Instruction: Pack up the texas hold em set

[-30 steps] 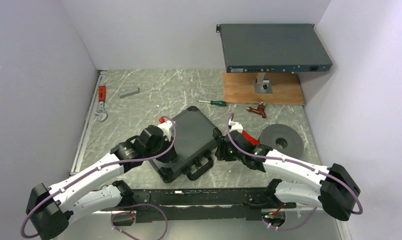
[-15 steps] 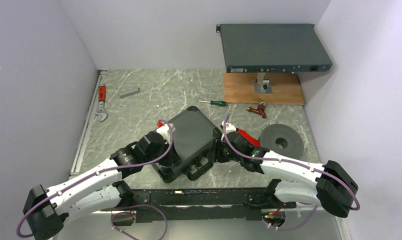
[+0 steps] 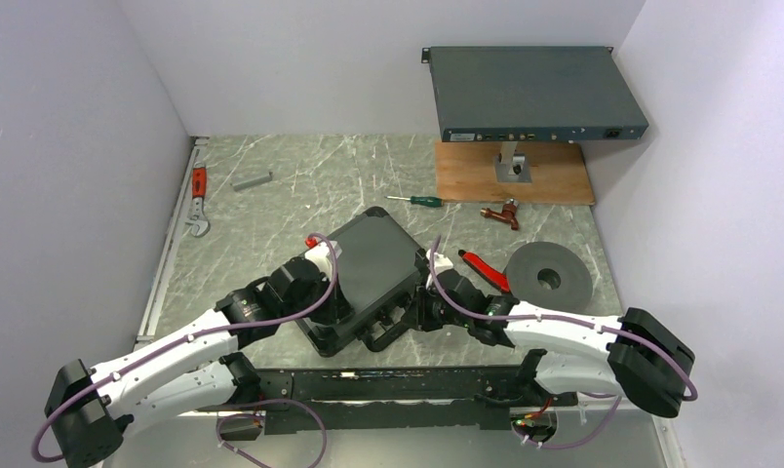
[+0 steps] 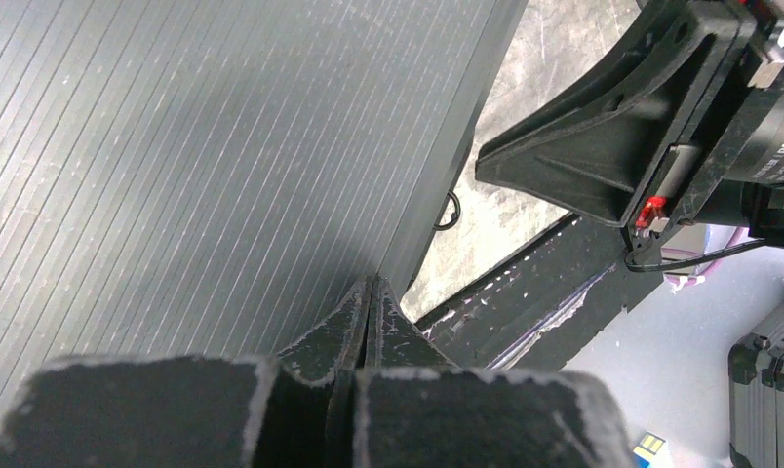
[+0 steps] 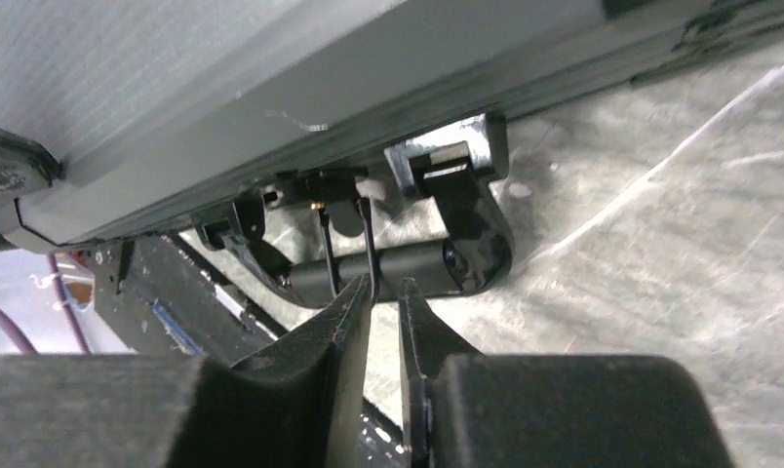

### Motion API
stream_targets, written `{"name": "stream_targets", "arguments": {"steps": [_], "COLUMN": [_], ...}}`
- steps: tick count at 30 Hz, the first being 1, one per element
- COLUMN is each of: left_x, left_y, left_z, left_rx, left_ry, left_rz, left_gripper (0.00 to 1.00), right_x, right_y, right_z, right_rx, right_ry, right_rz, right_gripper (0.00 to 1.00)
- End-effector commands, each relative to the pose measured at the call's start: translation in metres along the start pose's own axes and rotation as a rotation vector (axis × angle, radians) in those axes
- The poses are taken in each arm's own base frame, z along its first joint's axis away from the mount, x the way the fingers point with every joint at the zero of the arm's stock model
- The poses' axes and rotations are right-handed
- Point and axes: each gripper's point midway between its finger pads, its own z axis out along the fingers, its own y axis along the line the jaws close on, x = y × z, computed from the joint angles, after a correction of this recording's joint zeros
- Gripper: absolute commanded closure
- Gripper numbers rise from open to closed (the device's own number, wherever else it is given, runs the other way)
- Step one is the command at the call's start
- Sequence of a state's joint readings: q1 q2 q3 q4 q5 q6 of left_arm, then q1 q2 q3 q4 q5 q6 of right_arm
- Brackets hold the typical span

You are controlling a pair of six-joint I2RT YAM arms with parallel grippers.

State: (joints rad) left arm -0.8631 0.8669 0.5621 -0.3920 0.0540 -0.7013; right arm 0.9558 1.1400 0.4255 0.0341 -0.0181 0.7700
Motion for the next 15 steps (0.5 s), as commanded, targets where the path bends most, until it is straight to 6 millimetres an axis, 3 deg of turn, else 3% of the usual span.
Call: {"name": "stream_targets", "arguments": {"steps": [1, 4, 10, 15], "left_x": [0.070, 0.071, 0.072, 0.072], "left_y": [0.060, 0.060, 0.061, 0.060], "left_z": [-0.006, -0.006, -0.007, -0.008], "left_rx": [-0.218, -0.217, -0.223, -0.218], "left_ry": [0.233, 0.221, 0.219, 0.218], "left_rz": [0.010, 0.002, -0.002, 0.000], "left_gripper": [1.00, 1.00, 1.00, 1.00], "right_x": [0.011, 0.020, 0.037, 0.040], "right_y": [0.005, 0.002, 0.000, 0.000], "right_z": [0.001, -0.001, -0.001, 0.000], "right_rx": [-0.040, -0.041, -0.050, -0.042], "right_ry": [0.017, 0.024, 0.030, 0.026], "right_rz": [0.026, 0.062, 0.132, 0.136], "right_gripper": [0.87, 1.00, 1.00, 1.00]}}
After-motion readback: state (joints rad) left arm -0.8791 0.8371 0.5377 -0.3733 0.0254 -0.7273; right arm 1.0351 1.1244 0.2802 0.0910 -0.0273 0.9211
